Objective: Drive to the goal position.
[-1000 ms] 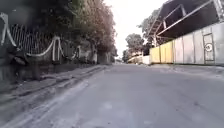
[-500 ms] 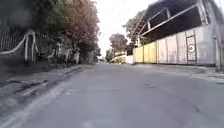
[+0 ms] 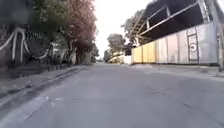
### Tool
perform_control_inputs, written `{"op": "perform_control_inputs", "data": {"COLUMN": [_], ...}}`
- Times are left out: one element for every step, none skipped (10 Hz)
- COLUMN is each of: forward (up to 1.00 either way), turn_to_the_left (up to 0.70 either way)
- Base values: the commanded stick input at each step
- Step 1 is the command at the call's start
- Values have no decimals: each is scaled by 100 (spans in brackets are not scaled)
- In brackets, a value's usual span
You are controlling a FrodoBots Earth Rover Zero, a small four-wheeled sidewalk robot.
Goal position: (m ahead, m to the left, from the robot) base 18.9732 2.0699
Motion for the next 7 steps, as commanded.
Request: {"op": "perform_control_inputs", "data": {"forward": [100, 100, 100, 100, 100, 100, 100], "turn_to_the_left": [0, 0, 0, 0, 0, 0, 11]}}
